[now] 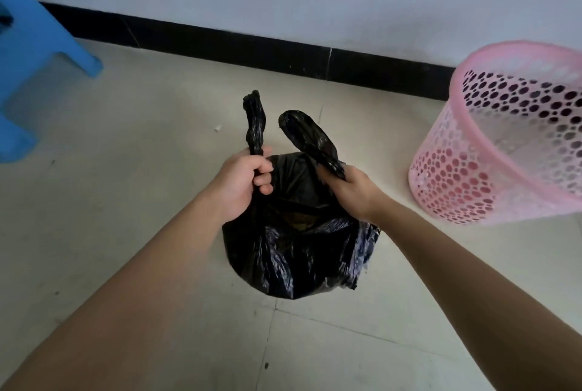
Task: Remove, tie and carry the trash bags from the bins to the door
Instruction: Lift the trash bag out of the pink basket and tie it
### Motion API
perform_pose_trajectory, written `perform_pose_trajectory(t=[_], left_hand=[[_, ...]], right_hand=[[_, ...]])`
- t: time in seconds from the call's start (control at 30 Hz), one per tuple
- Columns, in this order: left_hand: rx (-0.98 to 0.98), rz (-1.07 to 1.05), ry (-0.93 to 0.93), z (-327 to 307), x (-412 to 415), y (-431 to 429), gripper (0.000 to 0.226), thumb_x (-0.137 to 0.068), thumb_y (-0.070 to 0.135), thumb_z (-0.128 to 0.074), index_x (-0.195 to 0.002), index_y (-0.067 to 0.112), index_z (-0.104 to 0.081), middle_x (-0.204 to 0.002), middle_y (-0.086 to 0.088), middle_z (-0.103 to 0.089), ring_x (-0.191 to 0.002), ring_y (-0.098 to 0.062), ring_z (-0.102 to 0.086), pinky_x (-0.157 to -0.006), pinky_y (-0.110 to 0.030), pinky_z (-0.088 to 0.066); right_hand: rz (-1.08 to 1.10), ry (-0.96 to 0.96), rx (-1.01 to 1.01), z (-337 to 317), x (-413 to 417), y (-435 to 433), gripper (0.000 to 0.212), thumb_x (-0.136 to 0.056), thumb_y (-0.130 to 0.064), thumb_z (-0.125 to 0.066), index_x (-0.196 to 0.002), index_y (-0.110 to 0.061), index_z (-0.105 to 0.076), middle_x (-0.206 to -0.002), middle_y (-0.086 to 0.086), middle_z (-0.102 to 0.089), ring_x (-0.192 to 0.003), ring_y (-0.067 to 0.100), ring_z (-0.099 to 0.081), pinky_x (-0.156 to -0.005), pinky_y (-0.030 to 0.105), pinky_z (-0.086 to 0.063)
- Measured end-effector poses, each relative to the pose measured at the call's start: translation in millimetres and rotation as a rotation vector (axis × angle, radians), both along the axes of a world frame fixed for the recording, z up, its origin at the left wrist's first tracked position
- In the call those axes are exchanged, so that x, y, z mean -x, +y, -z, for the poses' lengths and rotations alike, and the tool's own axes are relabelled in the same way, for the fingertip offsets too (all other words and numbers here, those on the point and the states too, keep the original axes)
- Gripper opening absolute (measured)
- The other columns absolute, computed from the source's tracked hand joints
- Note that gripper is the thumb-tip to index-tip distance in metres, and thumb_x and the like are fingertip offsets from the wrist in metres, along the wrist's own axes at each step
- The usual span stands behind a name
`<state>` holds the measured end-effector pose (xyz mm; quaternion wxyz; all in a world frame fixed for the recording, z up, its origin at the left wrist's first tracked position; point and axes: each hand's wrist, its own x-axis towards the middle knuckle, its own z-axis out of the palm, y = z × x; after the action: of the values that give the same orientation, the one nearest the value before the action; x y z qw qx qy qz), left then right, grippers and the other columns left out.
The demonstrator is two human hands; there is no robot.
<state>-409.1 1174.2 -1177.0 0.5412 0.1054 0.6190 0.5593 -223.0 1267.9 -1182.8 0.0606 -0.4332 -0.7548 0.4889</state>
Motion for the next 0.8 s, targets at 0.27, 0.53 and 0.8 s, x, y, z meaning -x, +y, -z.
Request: perform_pose_trajectory(t=[0.27,0.53,0.8], left_hand=[[-0.262,0.27,-0.062,-36.7,-1.3,-2.5,0.032,-0.083,0.04,-0.075,-0.099,0.016,-0.062,-0.063,0.006,-0.037,-0.053,-0.011,-0.028,-0.055,-0.025,-0.035],[-0.213,-0.093,-0.012,-47.0,-2.8,4.5,0.035,-0.096,0.046,-0.057,-0.078,0.017,-0.054,-0.055,0.005,-0.034,-0.042,-0.008,-0.024,-0.044,-0.022,-0.029],[-0.178,0.535,0.115,-62.7,-5.3,-9.7,0.045,-0.078,0.041,-0.078,-0.066,0.023,-0.038,-0.069,-0.001,-0.017,-0.049,-0.008,-0.019,-0.046,-0.02,-0.021]], right_hand=[[-0.376,-0.09,-0.252,-24.9,5.4,1.2,0.027,-0.104,-0.042,-0.039,-0.103,-0.02,-0.056,-0.093,0.002,-0.064,-0.083,0.021,-0.06,-0.071,0.032,-0.043],[-0.36,-0.002,-0.435,-27.6,-20.8,3.2,0.027,-0.102,-0.047,-0.044,-0.094,-0.025,-0.057,-0.073,-0.007,-0.061,-0.062,0.005,-0.055,-0.054,0.02,-0.037],[-0.358,-0.033,-0.475,-39.3,-28.4,4.7,0.034,-0.104,-0.046,-0.033,-0.09,-0.021,-0.051,-0.083,0.0,-0.063,-0.075,0.018,-0.059,-0.07,0.038,-0.048]])
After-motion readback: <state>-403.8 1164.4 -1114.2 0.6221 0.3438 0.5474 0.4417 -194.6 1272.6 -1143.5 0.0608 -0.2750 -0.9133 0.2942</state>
